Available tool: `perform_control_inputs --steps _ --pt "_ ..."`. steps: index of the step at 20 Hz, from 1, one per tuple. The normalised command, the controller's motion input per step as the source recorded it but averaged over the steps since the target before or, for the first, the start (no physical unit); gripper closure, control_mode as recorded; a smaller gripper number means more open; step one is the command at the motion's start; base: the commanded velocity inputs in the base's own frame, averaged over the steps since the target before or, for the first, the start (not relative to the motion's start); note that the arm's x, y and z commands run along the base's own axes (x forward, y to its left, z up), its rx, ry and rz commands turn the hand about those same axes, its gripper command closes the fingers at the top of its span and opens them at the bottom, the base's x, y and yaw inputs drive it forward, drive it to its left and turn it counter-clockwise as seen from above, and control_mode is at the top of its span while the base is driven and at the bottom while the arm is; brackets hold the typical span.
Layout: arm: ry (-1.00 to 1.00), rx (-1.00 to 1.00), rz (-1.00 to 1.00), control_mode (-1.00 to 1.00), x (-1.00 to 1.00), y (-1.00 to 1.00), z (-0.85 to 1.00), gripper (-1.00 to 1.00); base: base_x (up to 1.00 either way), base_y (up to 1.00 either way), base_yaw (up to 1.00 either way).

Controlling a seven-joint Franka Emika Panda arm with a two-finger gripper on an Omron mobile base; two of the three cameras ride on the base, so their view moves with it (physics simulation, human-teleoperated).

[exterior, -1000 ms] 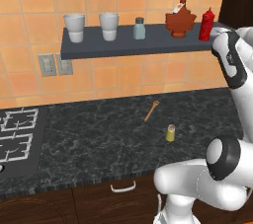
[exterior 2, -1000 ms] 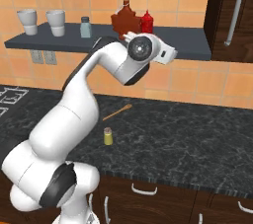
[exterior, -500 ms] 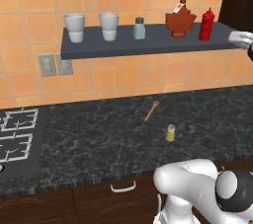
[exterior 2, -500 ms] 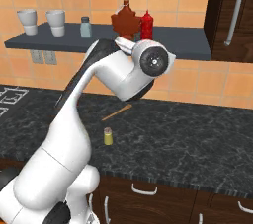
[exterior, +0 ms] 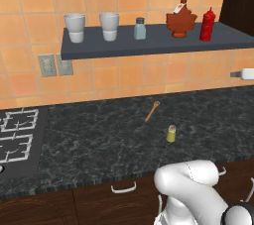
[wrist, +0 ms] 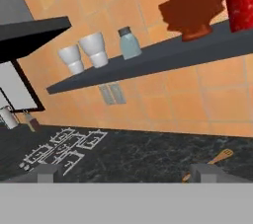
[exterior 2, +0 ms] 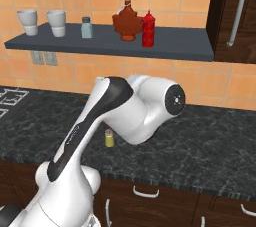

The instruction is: Put the shaker and condiment bottle from the counter next to their counterparts in the cabinet.

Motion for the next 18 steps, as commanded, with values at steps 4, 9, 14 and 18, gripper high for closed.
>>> perform_control_inputs --steps 4,9,14,18 --pt "0.03 -0.21 0.17 -1.0 0.0 0.62 -0.7 -1.0 0.0 0.0 0.0" --pt "0.0 -0.21 0.16 -1.0 0.0 0.45 -0.93 -1.0 0.0 0.0 0.0" --pt "0.0 -0.05 0.18 -1.0 0.0 0.17 -0.87 -1.0 0.0 0.0 0.0" --pt "0.0 0.0 0.24 -1.0 0.31 -0.08 -0.85 -1.0 0.0 0.0 0.0"
